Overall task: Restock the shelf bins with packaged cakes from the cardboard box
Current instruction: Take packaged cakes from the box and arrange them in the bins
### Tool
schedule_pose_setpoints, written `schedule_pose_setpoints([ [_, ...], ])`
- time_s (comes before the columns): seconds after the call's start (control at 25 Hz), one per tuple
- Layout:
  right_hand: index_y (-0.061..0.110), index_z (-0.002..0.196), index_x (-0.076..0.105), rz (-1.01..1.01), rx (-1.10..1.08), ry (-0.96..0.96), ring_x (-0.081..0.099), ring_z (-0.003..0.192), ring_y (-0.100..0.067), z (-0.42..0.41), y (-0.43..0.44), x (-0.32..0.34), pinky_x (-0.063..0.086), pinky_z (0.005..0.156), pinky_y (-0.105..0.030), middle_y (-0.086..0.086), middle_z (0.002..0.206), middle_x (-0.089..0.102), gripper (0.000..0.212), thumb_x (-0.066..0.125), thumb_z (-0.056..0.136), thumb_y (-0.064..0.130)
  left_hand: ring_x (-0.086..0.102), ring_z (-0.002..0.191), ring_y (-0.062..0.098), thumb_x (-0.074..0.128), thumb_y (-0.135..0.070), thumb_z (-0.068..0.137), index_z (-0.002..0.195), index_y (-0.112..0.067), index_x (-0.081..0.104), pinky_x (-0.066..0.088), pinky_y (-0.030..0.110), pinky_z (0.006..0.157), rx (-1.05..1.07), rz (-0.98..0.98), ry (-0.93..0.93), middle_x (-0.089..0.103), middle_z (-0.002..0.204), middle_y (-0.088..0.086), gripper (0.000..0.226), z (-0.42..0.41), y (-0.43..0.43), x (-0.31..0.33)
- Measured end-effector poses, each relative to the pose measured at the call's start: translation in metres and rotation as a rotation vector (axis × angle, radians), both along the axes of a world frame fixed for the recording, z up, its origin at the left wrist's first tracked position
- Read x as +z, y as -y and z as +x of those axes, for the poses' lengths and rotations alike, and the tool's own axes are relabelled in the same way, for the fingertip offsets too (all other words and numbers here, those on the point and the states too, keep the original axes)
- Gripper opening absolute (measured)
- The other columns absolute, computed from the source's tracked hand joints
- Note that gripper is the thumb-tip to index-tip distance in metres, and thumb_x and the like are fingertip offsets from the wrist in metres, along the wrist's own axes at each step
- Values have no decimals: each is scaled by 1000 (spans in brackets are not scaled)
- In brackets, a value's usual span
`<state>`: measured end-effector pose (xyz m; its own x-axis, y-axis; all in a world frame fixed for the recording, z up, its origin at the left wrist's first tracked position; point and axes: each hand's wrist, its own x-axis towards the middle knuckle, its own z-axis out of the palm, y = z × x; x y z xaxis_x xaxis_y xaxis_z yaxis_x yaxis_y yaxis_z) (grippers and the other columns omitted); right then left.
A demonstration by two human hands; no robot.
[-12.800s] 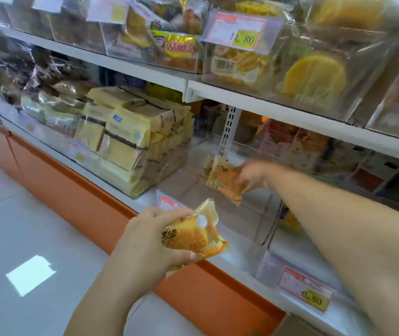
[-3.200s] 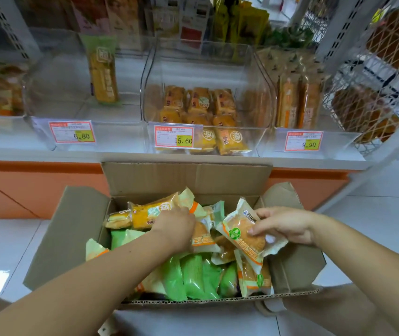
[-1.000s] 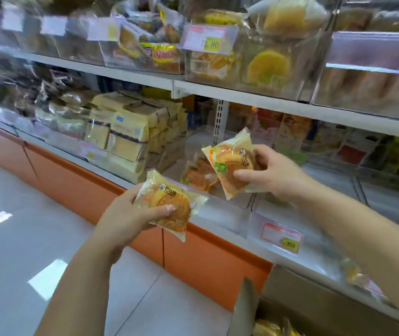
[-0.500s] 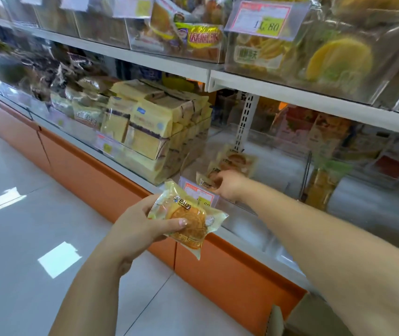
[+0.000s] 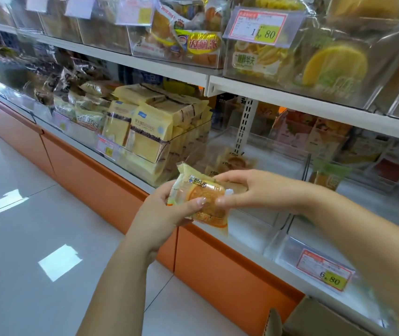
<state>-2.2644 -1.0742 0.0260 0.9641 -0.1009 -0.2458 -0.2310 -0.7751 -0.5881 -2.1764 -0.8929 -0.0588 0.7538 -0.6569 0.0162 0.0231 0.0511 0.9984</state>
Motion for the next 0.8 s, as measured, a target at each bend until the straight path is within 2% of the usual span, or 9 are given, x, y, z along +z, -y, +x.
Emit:
schedule_pose_setpoints([
  [0.08, 40, 123, 57, -46, -51, 77, 56, 94, 14, -2, 9, 2, 40, 67, 0, 27, 110, 60, 49, 72, 77, 51, 71, 98, 14, 81, -31, 76, 118, -31, 64, 58, 31, 84, 49, -53, 43, 74, 104, -7, 46, -4, 20, 4],
  [0.16, 37, 119, 60, -88, -215, 183, 58, 93, 8, 2, 35, 7, 42, 67, -2, 22, 111, 62, 49, 78, 74, 45, 63, 111, 4, 80, -35, 78, 131, -34, 55, 51, 22, 90, 142, -5, 171, 68, 119, -14, 58, -3, 44, 5],
  [0.24, 30, 126, 56, -152, -429, 232, 59, 102, -7, 5, 71, 12, 50, 83, -19, 11, 119, 60, 61, 81, 72, 41, 36, 139, 8, 76, -44, 79, 144, -35, 42, 34, 28, 111, 274, 214, 492, 45, 148, -11, 73, 4, 67, -2],
  [0.32, 21, 130, 55, -342, -546, 198, 58, 108, -17, 13, 109, 9, 49, 88, -30, 3, 124, 57, 67, 82, 71, 41, 1, 151, 16, 67, -55, 83, 152, -32, 28, 9, 39, 121, 372, 435, 748, 13, 164, -2, 83, 13, 82, -18],
  [0.4, 18, 116, 61, -557, -529, 123, 58, 96, -18, 26, 140, -2, 46, 73, -28, 1, 112, 61, 57, 82, 70, 44, -16, 150, 19, 59, -61, 85, 155, -29, 18, -2, 42, 121, 369, 537, 737, -9, 164, 3, 87, 25, 91, -37],
  [0.48, 16, 109, 62, -705, -511, -15, 57, 79, -16, 43, 159, -13, 39, 55, -26, -1, 92, 61, 48, 80, 72, 41, -17, 150, 19, 57, -63, 85, 156, -27, 16, 1, 43, 121, 308, 526, 629, -19, 163, 1, 90, 34, 94, -49],
  [0.52, 14, 110, 62, -762, -519, -94, 57, 76, -17, 51, 166, -18, 37, 51, -25, -2, 87, 60, 44, 77, 76, 37, -14, 150, 19, 59, -63, 84, 156, -27, 16, 5, 43, 121, 276, 510, 598, -22, 162, -1, 91, 37, 94, -50],
  [0.64, 9, 97, 64, -918, -477, -295, 53, 71, -18, 74, 178, -31, 36, 49, -24, -2, 73, 51, 28, 70, 84, 33, -6, 151, 19, 63, -63, 81, 156, -28, 16, 14, 43, 120, 243, 488, 581, -23, 161, -8, 95, 45, 94, -49],
  [0.8, 10, 92, 65, -1115, -358, -494, 45, 59, -15, 96, 191, -55, 41, 59, -25, -2, 68, 47, 16, 63, 87, 26, -4, 150, 18, 63, -65, 78, 156, -26, 13, 16, 41, 119, 239, 505, 587, -19, 161, -10, 100, 49, 96, -49],
])
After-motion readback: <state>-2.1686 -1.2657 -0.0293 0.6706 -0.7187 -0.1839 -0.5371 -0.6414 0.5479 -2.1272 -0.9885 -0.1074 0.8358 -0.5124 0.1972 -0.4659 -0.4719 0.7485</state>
